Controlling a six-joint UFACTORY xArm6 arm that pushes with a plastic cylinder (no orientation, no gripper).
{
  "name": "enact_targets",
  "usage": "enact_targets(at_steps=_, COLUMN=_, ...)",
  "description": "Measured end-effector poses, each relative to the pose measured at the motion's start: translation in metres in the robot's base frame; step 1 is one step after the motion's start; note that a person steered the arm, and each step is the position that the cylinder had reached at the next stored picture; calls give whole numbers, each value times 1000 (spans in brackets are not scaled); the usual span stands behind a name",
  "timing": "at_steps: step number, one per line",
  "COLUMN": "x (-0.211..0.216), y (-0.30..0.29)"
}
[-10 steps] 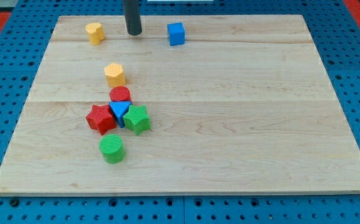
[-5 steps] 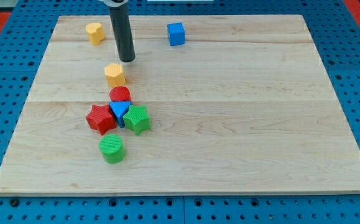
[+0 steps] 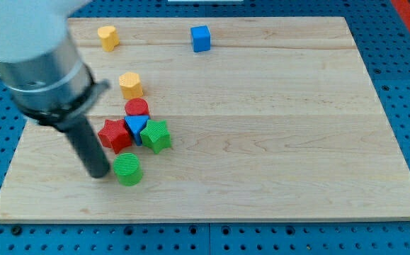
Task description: Drag the green circle parallel to the right of the blue cube
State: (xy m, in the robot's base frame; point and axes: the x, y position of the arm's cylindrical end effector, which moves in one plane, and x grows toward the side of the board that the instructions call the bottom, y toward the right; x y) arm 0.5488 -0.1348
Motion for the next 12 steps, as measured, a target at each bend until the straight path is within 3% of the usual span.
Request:
enact_targets(at_steps=2, x=0, y=113)
enact_targets(at_steps=4, x=0, y=130)
enact_targets(at_steps=8, x=4, y=111)
enact_targets(at_steps=10, x=50, y=168)
enact_targets(at_steps=12, x=48, y=239)
